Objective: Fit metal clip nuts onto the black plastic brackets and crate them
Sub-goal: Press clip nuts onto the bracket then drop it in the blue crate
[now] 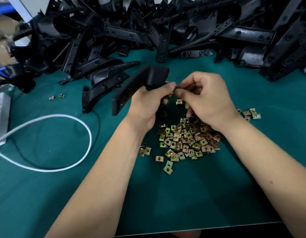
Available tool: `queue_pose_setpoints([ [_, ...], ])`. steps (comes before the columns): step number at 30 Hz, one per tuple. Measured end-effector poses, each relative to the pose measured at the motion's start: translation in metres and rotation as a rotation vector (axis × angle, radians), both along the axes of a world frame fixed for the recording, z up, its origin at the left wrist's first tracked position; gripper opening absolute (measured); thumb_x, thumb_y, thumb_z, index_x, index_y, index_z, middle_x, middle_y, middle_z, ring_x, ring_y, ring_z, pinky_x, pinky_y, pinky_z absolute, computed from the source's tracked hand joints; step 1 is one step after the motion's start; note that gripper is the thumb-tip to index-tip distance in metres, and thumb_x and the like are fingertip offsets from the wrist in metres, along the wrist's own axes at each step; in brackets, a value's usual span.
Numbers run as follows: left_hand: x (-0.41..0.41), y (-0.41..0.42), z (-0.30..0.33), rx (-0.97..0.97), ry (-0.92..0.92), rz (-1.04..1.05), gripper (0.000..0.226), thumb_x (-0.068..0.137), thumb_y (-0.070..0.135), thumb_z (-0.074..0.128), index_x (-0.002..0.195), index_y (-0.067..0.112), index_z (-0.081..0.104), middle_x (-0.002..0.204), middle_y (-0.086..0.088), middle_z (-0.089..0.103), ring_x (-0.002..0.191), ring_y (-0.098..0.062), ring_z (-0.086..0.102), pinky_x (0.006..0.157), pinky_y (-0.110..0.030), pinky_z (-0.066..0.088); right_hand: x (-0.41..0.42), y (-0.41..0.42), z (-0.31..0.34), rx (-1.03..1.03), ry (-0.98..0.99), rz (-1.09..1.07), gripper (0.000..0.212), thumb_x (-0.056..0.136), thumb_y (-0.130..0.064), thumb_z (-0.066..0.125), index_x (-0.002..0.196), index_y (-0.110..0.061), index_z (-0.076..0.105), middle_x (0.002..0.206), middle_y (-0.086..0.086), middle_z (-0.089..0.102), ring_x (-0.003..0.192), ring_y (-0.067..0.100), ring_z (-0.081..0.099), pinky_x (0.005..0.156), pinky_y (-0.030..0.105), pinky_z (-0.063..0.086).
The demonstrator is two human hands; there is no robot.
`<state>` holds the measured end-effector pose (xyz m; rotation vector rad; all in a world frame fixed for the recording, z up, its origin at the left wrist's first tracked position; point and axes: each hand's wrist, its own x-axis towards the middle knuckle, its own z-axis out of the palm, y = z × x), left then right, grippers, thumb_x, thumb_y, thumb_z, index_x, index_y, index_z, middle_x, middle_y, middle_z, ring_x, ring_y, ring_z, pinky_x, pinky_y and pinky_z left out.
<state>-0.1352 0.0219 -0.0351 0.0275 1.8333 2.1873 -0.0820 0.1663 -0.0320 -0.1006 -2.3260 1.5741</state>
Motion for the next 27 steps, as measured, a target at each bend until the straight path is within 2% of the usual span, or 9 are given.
queue_pose_setpoints([
  [5, -0.009, -0.010, -0.005, 0.014, 0.239, -0.237, 0.026, 0.087, 0.004, 0.077, 0.109, 0.014, 0.068, 0.107, 0.000, 0.077, 0.087, -0.007, 0.065, 0.056, -0.015, 0.041, -0.002, 0.007, 0.002, -0.477, -0.221, 0.170, 0.010, 0.096, -0.003, 0.067, 0.087, -0.005, 0.067, 0.061, -0.002, 0.058, 0.049, 0.008, 0.049, 0.038, 0.018, 0.038],
  [9, -0.015, -0.020, -0.006, -0.002, 0.287, -0.322, 0.025, 0.082, 0.013, 0.082, 0.106, 0.017, 0.076, 0.104, 0.002, 0.077, 0.082, -0.002, 0.065, 0.056, -0.015, 0.041, 0.000, 0.011, 0.005, -0.659, -0.302, 0.300, 0.013, 0.097, -0.011, 0.063, 0.086, -0.004, 0.066, 0.068, 0.000, 0.058, 0.050, 0.004, 0.044, 0.035, 0.013, 0.031],
  [11, -0.016, -0.021, -0.007, -0.050, 0.334, -0.312, 0.046, 0.079, 0.020, 0.084, 0.117, -0.002, 0.068, 0.105, -0.003, 0.077, 0.082, -0.004, 0.066, 0.057, -0.017, 0.043, -0.001, 0.012, 0.005, -0.706, -0.333, 0.316, 0.012, 0.099, -0.010, 0.061, 0.090, -0.004, 0.065, 0.071, 0.001, 0.056, 0.049, 0.003, 0.043, 0.034, 0.011, 0.030],
  [14, -0.017, -0.020, -0.007, -0.128, 0.421, -0.267, 0.061, 0.076, 0.028, 0.084, 0.117, -0.012, 0.062, 0.103, -0.008, 0.077, 0.086, -0.009, 0.070, 0.060, -0.019, 0.048, -0.002, 0.010, 0.004, -0.707, -0.367, 0.327, 0.014, 0.104, -0.012, 0.056, 0.097, -0.003, 0.064, 0.073, 0.003, 0.053, 0.049, 0.003, 0.041, 0.033, 0.011, 0.030],
  [17, -0.014, -0.018, -0.007, -0.159, 0.502, -0.189, 0.052, 0.075, 0.026, 0.086, 0.108, -0.008, 0.065, 0.091, -0.001, 0.078, 0.078, -0.012, 0.073, 0.064, -0.022, 0.056, -0.002, 0.007, 0.005, -0.627, -0.355, 0.293, 0.021, 0.106, -0.015, 0.054, 0.103, 0.001, 0.067, 0.073, 0.005, 0.053, 0.048, 0.004, 0.041, 0.033, 0.013, 0.029],
  [19, -0.014, -0.016, -0.007, -0.159, 0.577, -0.139, 0.042, 0.078, 0.019, 0.088, 0.100, -0.006, 0.063, 0.084, -0.004, 0.077, 0.071, -0.020, 0.073, 0.063, -0.036, 0.061, -0.003, 0.006, 0.006, -0.590, -0.340, 0.272, 0.025, 0.107, -0.015, 0.053, 0.106, 0.005, 0.067, 0.073, 0.006, 0.055, 0.049, 0.005, 0.041, 0.032, 0.013, 0.029],
  [22, -0.014, -0.014, -0.005, -0.151, 0.621, -0.114, 0.048, 0.076, 0.014, 0.092, 0.099, -0.012, 0.059, 0.085, -0.019, 0.074, 0.077, -0.040, 0.072, 0.070, -0.062, 0.057, -0.003, 0.006, 0.006, -0.542, -0.329, 0.243, 0.025, 0.107, -0.015, 0.053, 0.107, 0.007, 0.064, 0.071, 0.005, 0.052, 0.047, 0.005, 0.041, 0.032, 0.014, 0.028],
  [25, -0.015, -0.015, -0.005, -0.134, 0.581, -0.143, 0.046, 0.075, 0.008, 0.090, 0.101, -0.014, 0.059, 0.086, -0.009, 0.073, 0.083, -0.030, 0.072, 0.077, -0.057, 0.059, -0.003, 0.007, 0.007, -0.518, -0.320, 0.256, 0.025, 0.107, -0.015, 0.052, 0.088, -0.003, 0.060, 0.070, 0.004, 0.051, 0.047, 0.006, 0.041, 0.031, 0.014, 0.027],
  [27, -0.016, -0.016, -0.007, -0.098, 0.534, -0.211, 0.041, 0.077, -0.003, 0.085, 0.104, -0.015, 0.057, 0.087, -0.006, 0.072, 0.082, -0.019, 0.071, 0.073, -0.038, 0.060, -0.002, 0.008, 0.007, -0.526, -0.314, 0.271, 0.028, 0.107, -0.015, 0.053, 0.081, -0.007, 0.058, 0.068, 0.003, 0.050, 0.047, 0.006, 0.040, 0.031, 0.014, 0.027],
])
